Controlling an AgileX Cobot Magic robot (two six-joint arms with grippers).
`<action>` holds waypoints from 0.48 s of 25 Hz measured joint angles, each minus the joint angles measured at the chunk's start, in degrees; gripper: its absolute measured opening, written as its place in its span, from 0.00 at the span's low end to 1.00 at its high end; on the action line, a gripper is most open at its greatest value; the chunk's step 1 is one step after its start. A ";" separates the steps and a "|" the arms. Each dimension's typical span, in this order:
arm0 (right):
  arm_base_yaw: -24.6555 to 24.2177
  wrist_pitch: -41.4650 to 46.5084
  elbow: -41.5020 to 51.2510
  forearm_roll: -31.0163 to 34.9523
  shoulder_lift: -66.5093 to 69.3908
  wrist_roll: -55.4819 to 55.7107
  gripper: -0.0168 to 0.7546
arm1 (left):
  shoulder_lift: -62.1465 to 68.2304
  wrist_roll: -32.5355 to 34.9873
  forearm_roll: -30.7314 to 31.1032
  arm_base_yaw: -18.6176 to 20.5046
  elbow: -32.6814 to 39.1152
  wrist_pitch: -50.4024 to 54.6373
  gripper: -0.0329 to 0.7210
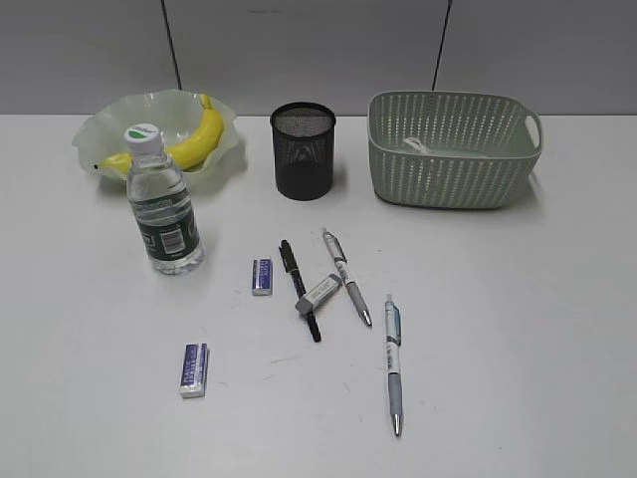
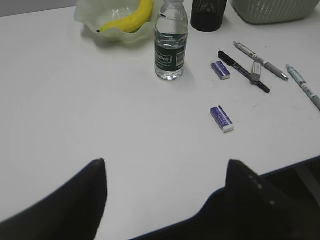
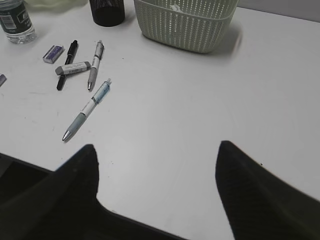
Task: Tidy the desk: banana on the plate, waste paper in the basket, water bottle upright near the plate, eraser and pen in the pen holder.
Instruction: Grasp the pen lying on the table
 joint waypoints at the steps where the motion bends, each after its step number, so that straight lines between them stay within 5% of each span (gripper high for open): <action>1: 0.00 0.00 0.00 0.00 0.00 0.00 0.76 | 0.00 0.55 -0.16 0.00 0.12 0.00 0.77; 12: 0.00 0.00 0.00 0.00 0.00 0.05 0.76 | 0.07 4.36 -2.76 0.00 1.69 -5.69 0.69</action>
